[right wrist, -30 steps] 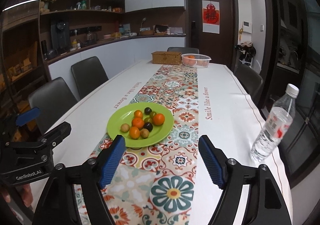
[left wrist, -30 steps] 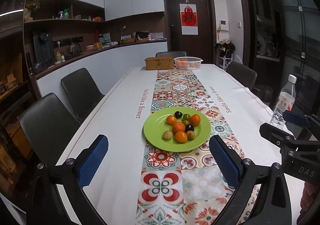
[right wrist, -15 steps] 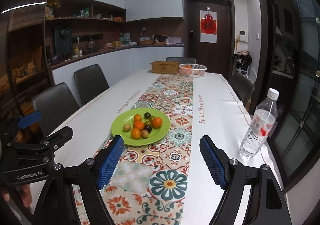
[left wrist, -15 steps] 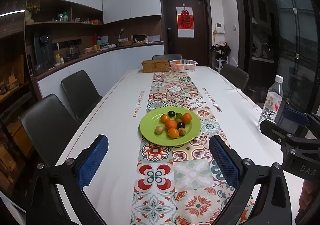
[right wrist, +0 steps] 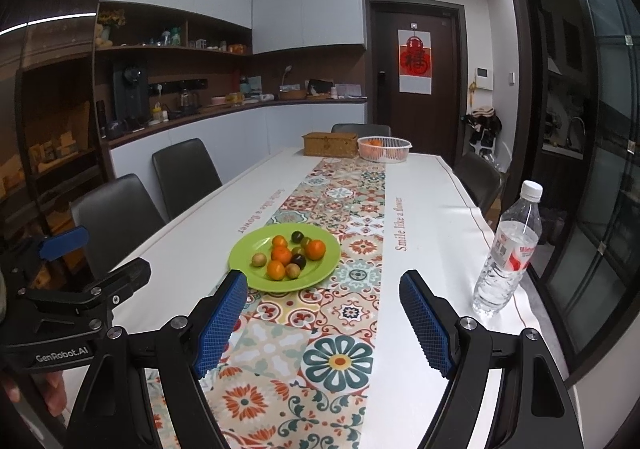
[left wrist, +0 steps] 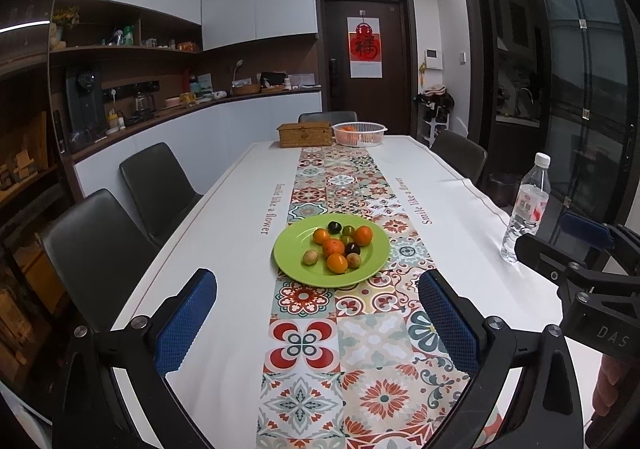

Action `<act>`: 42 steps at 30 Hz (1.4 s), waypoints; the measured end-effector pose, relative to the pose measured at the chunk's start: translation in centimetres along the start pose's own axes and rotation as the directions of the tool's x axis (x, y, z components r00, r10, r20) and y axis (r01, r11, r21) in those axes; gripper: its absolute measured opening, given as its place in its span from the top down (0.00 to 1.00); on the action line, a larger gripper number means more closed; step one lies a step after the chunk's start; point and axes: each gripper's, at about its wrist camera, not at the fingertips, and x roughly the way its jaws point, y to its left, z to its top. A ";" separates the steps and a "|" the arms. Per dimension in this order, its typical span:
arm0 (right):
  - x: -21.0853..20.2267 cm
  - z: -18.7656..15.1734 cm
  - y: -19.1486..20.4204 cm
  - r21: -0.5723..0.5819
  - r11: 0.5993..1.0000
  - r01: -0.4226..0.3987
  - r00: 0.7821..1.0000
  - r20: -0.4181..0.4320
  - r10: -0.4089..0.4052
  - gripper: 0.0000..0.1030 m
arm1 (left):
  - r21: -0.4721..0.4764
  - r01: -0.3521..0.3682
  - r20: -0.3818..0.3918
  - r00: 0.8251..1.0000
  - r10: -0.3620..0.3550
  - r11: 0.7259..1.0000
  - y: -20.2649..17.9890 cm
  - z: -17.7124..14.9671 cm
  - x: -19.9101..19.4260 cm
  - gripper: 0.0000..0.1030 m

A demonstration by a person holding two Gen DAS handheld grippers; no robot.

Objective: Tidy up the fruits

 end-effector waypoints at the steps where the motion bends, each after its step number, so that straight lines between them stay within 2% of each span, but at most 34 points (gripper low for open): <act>1: -0.1 0.0 0.0 0.002 1.000 0.000 1.000 0.001 0.000 0.23 | 0.000 -0.003 0.002 1.000 0.003 1.000 0.0 0.0 -0.2 0.00; 20: -1.1 -0.4 0.4 -0.017 1.000 0.013 1.000 0.009 -0.013 0.23 | 0.016 -0.051 0.034 0.998 0.051 0.999 0.0 -0.2 -1.7 0.00; 42: -1.2 -0.7 0.8 -0.015 1.000 0.008 1.000 0.007 -0.008 0.23 | 0.010 -0.035 0.020 0.999 0.035 0.999 0.2 0.1 -1.6 0.00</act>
